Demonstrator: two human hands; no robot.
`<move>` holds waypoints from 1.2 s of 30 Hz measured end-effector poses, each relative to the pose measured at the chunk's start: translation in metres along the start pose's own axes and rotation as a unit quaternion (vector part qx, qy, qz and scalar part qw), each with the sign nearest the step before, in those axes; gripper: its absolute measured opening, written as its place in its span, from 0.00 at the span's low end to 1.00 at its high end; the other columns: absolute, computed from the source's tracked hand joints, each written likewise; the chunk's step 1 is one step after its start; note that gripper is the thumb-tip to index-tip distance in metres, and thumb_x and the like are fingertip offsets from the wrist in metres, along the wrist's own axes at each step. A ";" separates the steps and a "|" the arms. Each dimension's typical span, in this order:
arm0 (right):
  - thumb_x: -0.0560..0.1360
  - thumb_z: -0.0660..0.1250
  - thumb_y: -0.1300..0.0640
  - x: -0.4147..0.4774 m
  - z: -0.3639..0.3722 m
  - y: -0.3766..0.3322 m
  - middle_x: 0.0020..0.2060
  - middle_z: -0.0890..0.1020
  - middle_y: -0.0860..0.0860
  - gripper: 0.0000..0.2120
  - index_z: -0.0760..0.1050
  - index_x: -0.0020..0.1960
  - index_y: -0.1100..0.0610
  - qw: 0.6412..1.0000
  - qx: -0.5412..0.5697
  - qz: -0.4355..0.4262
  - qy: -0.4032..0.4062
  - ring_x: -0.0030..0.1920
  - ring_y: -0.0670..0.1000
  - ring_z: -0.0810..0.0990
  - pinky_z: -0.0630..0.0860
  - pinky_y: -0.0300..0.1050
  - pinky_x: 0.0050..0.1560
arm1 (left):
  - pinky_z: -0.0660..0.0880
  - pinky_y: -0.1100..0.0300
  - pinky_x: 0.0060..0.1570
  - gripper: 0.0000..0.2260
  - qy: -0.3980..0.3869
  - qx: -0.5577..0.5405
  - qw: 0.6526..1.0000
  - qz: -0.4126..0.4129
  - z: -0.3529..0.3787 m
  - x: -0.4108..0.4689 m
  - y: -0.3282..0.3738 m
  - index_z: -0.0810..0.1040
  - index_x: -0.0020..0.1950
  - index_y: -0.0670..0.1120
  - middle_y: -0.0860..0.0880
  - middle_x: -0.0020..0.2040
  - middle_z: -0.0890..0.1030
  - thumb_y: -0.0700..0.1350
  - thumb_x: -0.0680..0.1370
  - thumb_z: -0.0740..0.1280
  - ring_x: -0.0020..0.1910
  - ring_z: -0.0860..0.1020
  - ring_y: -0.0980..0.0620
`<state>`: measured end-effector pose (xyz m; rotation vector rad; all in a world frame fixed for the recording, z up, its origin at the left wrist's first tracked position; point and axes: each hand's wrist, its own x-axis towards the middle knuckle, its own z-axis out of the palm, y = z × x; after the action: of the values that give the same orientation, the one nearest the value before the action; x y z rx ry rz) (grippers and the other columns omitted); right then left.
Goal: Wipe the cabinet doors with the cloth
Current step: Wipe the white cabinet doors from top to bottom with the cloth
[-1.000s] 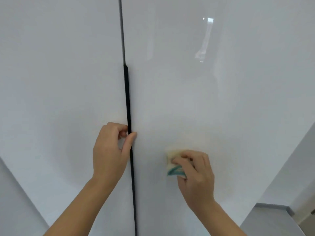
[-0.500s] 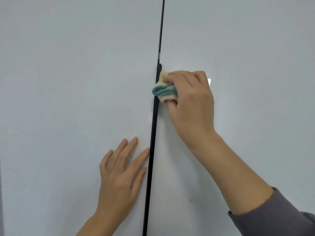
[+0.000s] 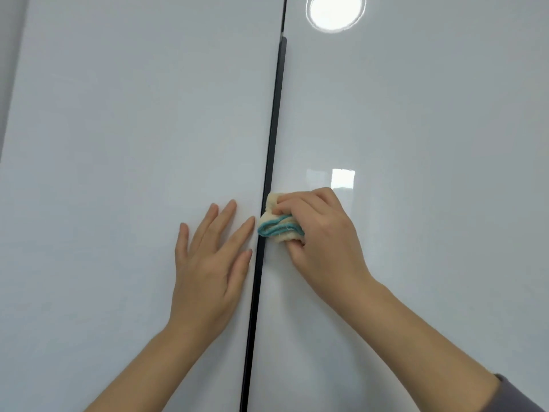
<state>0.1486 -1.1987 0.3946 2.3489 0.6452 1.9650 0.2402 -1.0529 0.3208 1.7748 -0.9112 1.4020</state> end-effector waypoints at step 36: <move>0.61 0.65 0.71 -0.046 -0.063 0.061 0.50 0.82 0.50 0.17 0.81 0.46 0.57 0.973 -0.118 -0.182 -0.078 0.47 0.57 0.73 0.75 0.48 0.42 | 0.45 0.28 0.70 0.21 0.042 0.052 0.996 -0.064 0.030 -0.002 0.032 0.63 0.70 0.49 0.45 0.76 0.60 0.48 0.77 0.50 0.79 0.51 0.43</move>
<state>0.1017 -1.2842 0.3813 2.0440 0.7244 1.5876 0.2277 -1.0947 0.3164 1.8017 -0.6795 1.4519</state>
